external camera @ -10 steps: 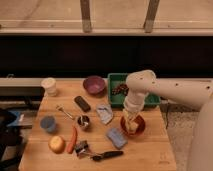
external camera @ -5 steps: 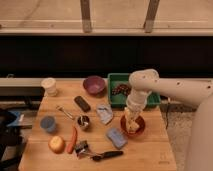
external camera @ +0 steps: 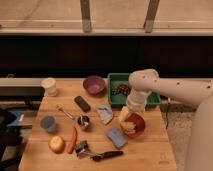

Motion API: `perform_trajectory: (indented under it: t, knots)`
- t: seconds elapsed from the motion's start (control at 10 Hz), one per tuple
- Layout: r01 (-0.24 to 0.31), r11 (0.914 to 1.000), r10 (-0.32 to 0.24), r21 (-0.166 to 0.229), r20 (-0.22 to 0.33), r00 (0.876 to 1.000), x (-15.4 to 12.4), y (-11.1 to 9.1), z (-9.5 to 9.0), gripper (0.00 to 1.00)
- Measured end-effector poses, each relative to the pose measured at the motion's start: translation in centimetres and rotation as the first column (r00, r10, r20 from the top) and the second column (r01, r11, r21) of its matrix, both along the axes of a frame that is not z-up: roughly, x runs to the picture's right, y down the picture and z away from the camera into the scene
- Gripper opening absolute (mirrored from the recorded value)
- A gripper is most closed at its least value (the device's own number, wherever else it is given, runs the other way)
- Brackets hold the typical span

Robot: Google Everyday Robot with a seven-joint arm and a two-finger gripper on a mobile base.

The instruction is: Place banana in red bowl

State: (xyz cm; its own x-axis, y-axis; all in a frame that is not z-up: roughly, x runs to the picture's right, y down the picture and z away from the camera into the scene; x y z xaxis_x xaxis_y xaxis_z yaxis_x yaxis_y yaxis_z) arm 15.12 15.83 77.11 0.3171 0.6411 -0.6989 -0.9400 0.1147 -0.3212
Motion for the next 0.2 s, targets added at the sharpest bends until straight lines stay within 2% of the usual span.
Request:
perform_trajectory:
  t: [0.2]
  knots:
    - [-0.001, 1.0, 0.001, 0.0, -0.001, 1.0, 0.05, 0.01, -0.01, 0.8]
